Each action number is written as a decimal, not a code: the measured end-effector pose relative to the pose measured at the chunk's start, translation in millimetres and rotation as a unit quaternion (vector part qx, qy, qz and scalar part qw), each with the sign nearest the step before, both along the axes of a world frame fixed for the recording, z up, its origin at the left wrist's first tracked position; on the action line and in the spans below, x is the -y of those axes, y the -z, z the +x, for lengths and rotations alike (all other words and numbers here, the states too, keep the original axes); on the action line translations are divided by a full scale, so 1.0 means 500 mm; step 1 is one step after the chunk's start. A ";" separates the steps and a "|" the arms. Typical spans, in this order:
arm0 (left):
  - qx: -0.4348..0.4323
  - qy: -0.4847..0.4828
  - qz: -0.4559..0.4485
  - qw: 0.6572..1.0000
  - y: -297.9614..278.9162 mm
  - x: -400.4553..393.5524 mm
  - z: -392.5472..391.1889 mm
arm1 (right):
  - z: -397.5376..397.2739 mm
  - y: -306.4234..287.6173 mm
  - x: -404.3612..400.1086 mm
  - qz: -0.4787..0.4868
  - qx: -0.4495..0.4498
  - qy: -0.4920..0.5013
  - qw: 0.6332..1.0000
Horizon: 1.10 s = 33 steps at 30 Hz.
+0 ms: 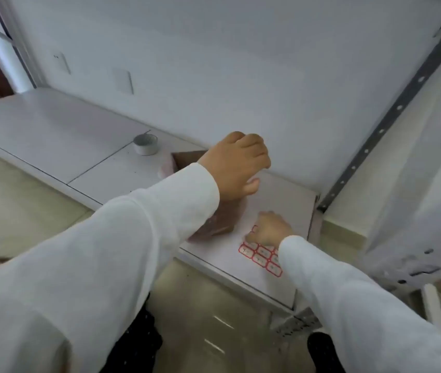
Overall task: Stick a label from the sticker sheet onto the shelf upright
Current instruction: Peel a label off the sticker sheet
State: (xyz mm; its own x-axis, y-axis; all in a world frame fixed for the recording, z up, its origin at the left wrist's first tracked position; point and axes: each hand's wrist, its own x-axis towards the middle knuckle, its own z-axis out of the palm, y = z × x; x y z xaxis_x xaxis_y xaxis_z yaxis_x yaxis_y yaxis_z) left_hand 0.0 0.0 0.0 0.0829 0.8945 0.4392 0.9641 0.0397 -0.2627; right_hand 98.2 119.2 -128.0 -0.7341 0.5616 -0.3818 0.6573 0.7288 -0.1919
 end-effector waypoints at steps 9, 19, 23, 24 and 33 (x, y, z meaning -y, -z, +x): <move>0.019 0.016 0.038 0.999 0.006 0.001 -0.017 | 0.025 0.071 -0.041 0.006 0.100 0.098 0.990; 0.043 0.006 0.009 0.999 -0.010 0.022 0.005 | 0.048 0.074 -0.027 -0.045 0.090 0.105 0.989; 0.067 0.003 -0.005 0.998 -0.017 0.026 0.014 | 0.046 0.059 -0.015 -0.028 0.031 0.084 0.996; 0.066 0.004 -0.005 0.998 -0.017 0.025 0.015 | 0.041 0.042 -0.014 -0.013 0.011 0.075 0.997; 0.141 -0.047 -0.103 0.983 -0.026 0.016 0.026 | 0.068 -0.258 0.063 -0.094 -0.273 0.029 0.957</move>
